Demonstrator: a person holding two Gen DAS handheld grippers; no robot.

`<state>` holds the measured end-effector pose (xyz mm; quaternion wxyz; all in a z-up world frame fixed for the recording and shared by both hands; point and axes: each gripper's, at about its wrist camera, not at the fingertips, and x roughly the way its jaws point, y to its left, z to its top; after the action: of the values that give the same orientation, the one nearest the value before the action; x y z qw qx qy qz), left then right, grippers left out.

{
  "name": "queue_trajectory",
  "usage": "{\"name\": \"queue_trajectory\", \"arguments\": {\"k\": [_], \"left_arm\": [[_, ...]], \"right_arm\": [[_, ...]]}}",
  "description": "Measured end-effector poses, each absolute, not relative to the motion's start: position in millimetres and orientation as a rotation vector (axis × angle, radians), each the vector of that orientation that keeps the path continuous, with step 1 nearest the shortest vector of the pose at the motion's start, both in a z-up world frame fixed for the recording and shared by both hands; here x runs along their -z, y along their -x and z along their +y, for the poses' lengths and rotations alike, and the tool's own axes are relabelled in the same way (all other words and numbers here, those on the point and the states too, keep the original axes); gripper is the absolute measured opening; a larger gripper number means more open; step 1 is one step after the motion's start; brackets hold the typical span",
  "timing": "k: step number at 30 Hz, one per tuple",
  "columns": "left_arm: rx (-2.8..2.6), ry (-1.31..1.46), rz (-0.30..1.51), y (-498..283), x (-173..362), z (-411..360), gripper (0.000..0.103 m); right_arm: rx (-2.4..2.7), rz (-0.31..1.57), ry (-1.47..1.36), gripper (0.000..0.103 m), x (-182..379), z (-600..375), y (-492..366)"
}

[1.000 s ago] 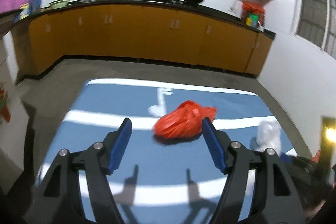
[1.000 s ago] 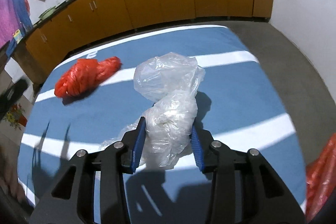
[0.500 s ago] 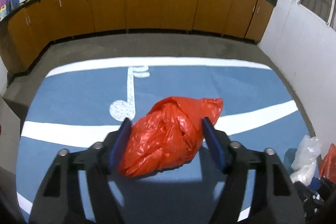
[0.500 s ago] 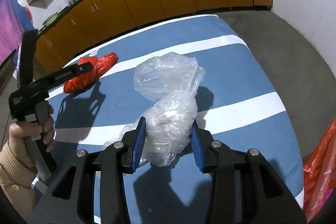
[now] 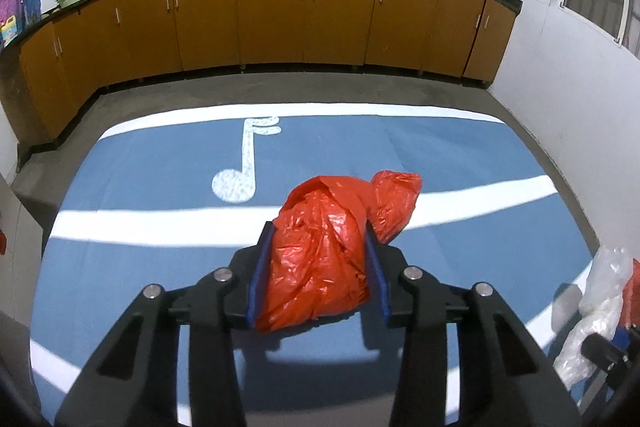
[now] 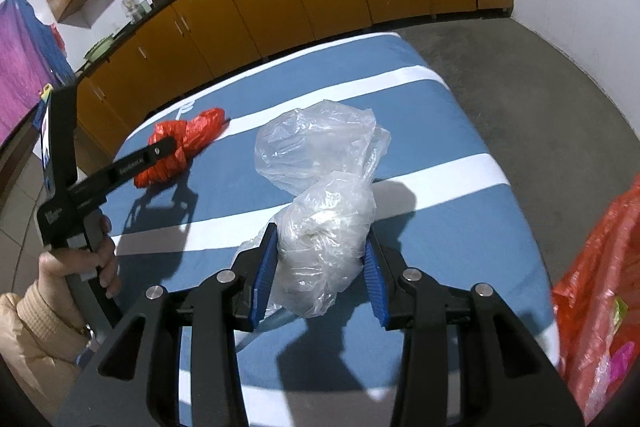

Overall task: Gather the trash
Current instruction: 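Grasp the red bag with the left tool while the right tool grasps the clear bags, then carry both bags over the orange basket and open both tools to drop them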

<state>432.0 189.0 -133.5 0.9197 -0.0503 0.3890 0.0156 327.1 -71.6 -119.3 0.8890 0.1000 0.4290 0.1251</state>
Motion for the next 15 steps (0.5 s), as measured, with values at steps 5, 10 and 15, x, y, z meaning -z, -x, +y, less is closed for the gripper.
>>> {"name": "queue_trajectory", "arguments": {"k": [5, 10, 15], "left_arm": [[-0.024, 0.099, 0.778, -399.3, 119.7, 181.4, 0.042], [0.006, 0.074, 0.718, -356.5, 88.9, 159.7, 0.042], [0.044, 0.077, 0.660, -315.2, 58.7, 137.7, 0.042]], "right_arm": [[-0.258, 0.868, -0.216, 0.041, 105.0, -82.6, -311.9], [-0.247, 0.835, -0.224, 0.041, 88.8, -96.8, -293.8], [-0.231, 0.792, -0.229, 0.041, 70.5, -113.0, -269.9]]}}
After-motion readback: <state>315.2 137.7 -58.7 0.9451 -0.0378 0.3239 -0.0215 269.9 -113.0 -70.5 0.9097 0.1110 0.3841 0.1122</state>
